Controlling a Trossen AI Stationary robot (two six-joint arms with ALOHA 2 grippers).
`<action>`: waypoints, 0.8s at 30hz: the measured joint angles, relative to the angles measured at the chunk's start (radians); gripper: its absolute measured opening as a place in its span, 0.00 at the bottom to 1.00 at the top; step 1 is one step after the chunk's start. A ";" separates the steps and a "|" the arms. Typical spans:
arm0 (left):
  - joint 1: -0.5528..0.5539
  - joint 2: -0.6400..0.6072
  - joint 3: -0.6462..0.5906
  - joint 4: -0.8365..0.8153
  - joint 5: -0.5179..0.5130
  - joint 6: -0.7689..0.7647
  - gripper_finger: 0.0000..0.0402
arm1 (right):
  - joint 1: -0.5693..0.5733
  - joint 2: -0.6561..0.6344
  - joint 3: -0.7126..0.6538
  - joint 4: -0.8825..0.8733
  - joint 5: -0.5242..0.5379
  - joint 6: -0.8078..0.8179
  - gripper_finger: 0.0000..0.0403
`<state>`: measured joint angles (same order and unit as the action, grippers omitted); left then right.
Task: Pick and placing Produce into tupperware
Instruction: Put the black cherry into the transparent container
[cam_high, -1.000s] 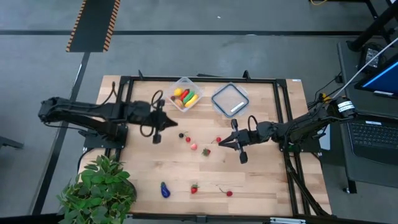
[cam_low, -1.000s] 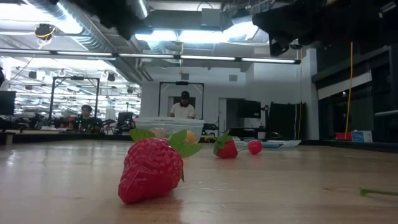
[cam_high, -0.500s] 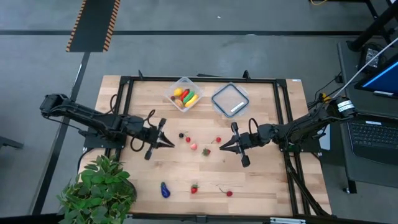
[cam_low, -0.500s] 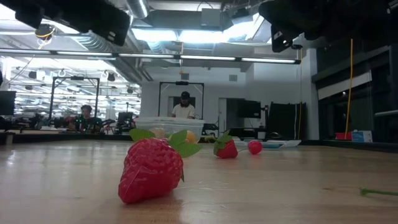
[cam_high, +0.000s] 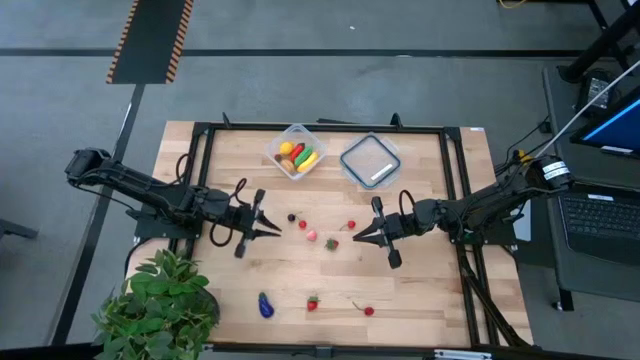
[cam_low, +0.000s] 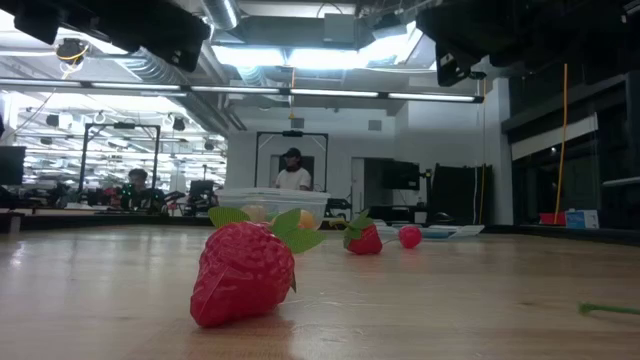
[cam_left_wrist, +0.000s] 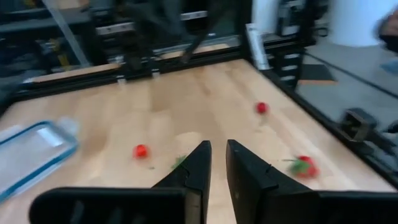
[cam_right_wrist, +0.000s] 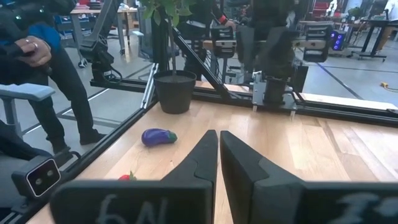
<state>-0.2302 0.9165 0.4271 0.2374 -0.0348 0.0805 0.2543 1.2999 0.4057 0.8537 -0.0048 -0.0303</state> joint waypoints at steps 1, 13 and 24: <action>0.000 0.000 0.000 0.000 -0.033 -0.017 0.12 | 0.000 0.000 0.000 -0.004 0.000 0.000 0.06; 0.000 0.000 0.000 -0.019 -0.218 -0.045 0.41 | 0.000 0.000 0.000 -0.011 0.000 0.003 0.06; 0.001 0.093 0.000 -0.045 -0.241 -0.051 0.52 | 0.000 0.000 0.000 -0.014 0.000 0.004 0.06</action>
<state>-0.2295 1.0100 0.4267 0.1921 -0.2756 0.0292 0.2543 1.2999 0.4057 0.8398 -0.0048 -0.0264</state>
